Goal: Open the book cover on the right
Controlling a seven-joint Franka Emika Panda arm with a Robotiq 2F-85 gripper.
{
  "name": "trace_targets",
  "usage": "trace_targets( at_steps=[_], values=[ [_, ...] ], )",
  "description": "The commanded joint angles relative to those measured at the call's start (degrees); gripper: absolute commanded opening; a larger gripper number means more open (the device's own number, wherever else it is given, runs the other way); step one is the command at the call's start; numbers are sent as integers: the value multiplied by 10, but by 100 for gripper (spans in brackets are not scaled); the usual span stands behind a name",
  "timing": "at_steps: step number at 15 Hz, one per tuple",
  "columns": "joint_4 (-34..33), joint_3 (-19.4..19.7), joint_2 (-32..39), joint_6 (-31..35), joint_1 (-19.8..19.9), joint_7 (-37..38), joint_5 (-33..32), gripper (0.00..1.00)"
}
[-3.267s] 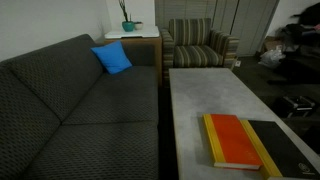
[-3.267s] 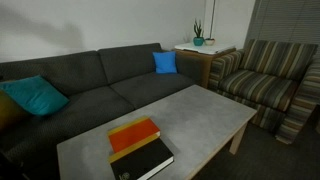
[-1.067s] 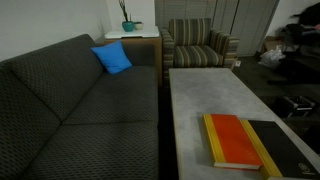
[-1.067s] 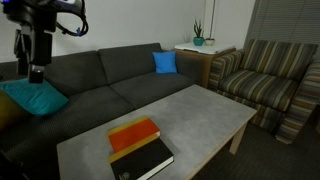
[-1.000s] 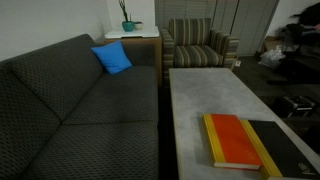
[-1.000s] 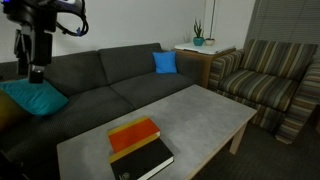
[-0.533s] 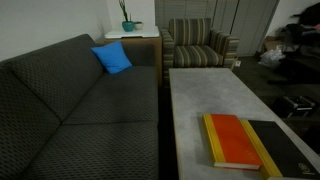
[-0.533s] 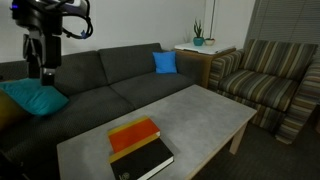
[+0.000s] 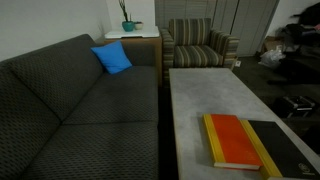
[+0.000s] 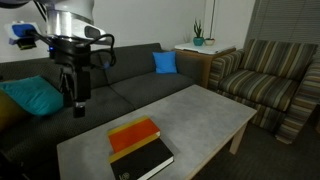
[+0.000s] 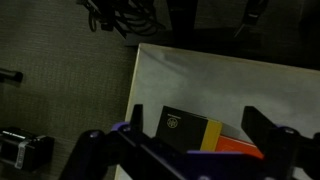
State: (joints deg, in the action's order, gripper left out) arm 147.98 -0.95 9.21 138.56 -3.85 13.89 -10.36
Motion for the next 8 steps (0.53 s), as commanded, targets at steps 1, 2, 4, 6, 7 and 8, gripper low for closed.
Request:
trace_targets(
  at_steps=[1, 2, 4, 6, 7, 8],
  values=[
    [-9, 10, 18, 3, 1, -1, 7, 100],
    [-18, 16, 34, 6, 4, -2, 11, 100],
    [-29, 20, 52, 7, 8, -3, 13, 100],
    [-32, 20, 53, 7, 7, -3, 14, 100],
    [-32, 19, 53, 7, 7, -3, 14, 100],
    [-32, 19, 53, 7, 7, -3, 14, 100]
  ],
)
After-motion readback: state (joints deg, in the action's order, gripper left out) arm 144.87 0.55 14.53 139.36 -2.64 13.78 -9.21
